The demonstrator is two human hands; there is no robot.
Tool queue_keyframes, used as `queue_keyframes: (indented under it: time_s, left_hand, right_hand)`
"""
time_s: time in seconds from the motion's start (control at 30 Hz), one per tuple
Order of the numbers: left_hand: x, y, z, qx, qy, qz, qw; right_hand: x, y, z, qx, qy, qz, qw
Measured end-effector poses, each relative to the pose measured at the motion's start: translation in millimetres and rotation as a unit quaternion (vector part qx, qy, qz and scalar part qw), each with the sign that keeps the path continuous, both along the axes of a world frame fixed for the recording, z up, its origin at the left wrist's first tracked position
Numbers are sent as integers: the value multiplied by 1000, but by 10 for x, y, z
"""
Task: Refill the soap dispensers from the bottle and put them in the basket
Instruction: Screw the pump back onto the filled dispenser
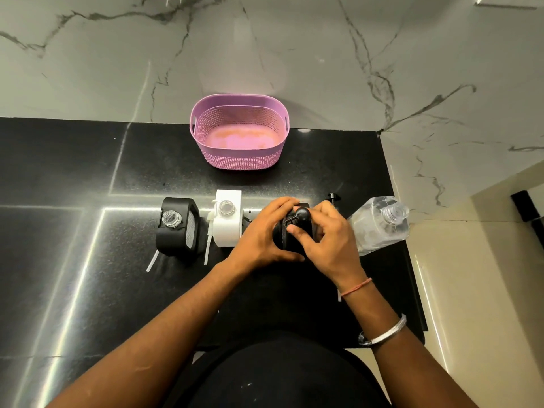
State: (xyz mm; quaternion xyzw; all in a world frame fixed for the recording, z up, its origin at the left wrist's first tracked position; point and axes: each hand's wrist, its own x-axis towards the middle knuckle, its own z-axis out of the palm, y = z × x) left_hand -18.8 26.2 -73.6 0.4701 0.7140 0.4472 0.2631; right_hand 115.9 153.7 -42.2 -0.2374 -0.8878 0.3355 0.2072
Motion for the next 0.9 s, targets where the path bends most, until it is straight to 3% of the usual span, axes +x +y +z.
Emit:
queue_keyframes:
  time_s: [0.37, 0.6, 0.9]
  left_hand:
    - [25, 3, 54, 7, -23, 7, 1000]
    - [28, -16, 56, 5, -19, 1, 1000]
    - [23, -12, 88, 3, -8, -2, 1000]
  right_hand:
    - [-164, -164, -113, 6, -12, -133, 991]
    - [28, -30, -93, 6, 5, 2, 1000]
    - [-42, -206, -113, 52, -20, -92, 994]
